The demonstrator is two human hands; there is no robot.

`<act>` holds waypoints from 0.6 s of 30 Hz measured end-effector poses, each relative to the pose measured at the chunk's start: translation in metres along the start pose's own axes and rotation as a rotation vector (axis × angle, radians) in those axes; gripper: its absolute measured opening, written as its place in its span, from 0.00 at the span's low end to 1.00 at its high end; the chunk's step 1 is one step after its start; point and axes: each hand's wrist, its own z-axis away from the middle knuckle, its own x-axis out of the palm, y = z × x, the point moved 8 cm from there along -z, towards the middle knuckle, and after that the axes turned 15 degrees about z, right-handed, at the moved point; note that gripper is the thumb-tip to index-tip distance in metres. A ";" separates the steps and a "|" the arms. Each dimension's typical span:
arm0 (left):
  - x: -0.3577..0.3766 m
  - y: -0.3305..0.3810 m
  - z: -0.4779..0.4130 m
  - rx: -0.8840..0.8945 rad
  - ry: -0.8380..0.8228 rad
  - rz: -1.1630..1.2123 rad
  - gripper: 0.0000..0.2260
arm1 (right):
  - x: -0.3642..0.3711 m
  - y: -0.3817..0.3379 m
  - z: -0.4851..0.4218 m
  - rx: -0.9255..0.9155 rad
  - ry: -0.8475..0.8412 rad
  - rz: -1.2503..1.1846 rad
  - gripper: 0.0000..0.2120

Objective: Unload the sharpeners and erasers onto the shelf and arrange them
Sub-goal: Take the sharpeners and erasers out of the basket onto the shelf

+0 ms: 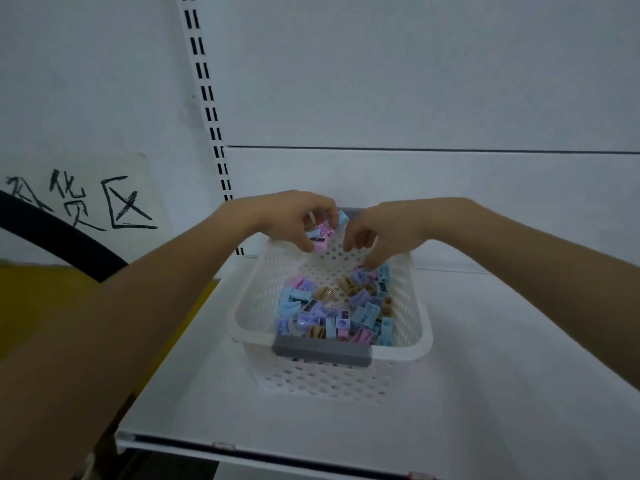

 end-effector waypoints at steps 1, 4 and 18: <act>0.004 -0.002 -0.001 0.010 0.016 0.029 0.17 | 0.004 -0.005 -0.003 -0.002 -0.057 0.056 0.24; 0.009 -0.003 -0.004 0.056 0.085 0.089 0.17 | 0.023 -0.014 -0.015 -0.004 -0.200 0.185 0.30; 0.003 -0.002 -0.001 0.153 0.271 0.158 0.17 | 0.045 -0.035 -0.037 -0.129 -0.188 0.098 0.19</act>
